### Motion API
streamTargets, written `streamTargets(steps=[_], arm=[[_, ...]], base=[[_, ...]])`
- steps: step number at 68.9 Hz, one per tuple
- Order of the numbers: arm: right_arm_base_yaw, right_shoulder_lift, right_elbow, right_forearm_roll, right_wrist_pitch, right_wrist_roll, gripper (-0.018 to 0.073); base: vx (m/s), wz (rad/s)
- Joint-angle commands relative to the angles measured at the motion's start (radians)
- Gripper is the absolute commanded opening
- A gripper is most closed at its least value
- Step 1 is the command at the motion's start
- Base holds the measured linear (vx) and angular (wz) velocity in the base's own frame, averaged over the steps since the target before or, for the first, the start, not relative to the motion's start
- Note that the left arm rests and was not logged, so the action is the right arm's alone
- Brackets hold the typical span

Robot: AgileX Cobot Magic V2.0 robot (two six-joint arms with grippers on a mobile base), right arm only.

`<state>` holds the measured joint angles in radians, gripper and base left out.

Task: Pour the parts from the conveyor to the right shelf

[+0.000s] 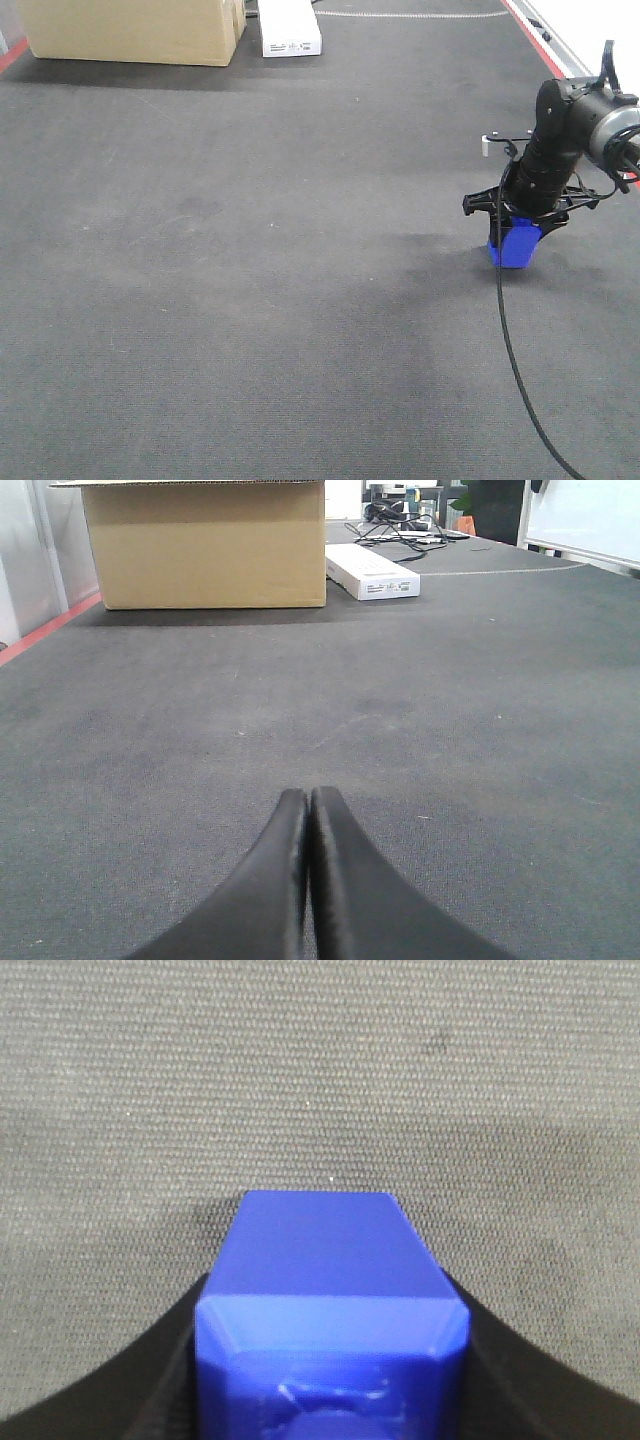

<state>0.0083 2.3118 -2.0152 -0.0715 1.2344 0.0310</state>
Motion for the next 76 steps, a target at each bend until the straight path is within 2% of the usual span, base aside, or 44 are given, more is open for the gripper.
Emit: streamTargets(steps=[1, 43, 55, 76], arm=[[-0.001, -0.081, -0.03, -0.006, -0.006, -0.002, -0.0011], [0.002, -0.425, 0.011, 0.025, -0.045, -0.003, -0.0006], [0.002, -0.627, 0.309, 0.054, -0.242, -0.056, -0.0006], [0.001, -1.149, 0.915, 0.048, -0.643, -0.061, -0.0006]], base=[[0.0, 0.0], [0.0, 0.0], [0.0, 0.0], [0.0, 0.0]])
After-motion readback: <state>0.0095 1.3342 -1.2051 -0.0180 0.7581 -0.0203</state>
